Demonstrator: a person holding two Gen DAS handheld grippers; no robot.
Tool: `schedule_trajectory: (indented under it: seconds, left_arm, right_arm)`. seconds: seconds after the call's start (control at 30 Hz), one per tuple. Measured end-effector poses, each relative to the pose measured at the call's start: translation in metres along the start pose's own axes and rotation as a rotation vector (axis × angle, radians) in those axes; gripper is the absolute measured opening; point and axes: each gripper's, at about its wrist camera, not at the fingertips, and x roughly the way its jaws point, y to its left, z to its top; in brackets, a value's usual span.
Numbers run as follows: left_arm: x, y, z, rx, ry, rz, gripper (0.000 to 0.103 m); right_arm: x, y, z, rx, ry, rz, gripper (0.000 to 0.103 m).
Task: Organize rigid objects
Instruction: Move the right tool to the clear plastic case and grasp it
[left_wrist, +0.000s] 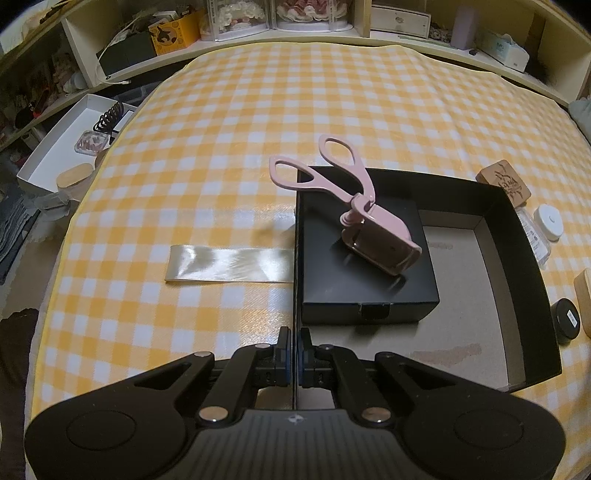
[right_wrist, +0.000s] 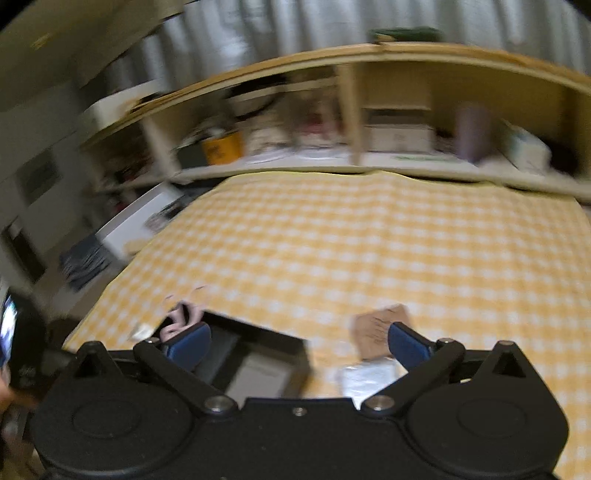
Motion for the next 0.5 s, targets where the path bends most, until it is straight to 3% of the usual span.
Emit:
schedule_trajectory:
  seconds: [0.17, 0.5]
  left_arm:
    - [0.0, 0.0, 0.0, 0.0, -0.001, 0.0, 0.003]
    - [0.001, 0.0, -0.001, 0.0, 0.0, 0.0, 0.004]
  right_arm:
    - [0.014, -0.035, -0.014, 0.045, 0.037, -0.093, 0.103]
    - [0.079, -0.043, -0.051, -0.113, 0.135, 0.023, 0.103]
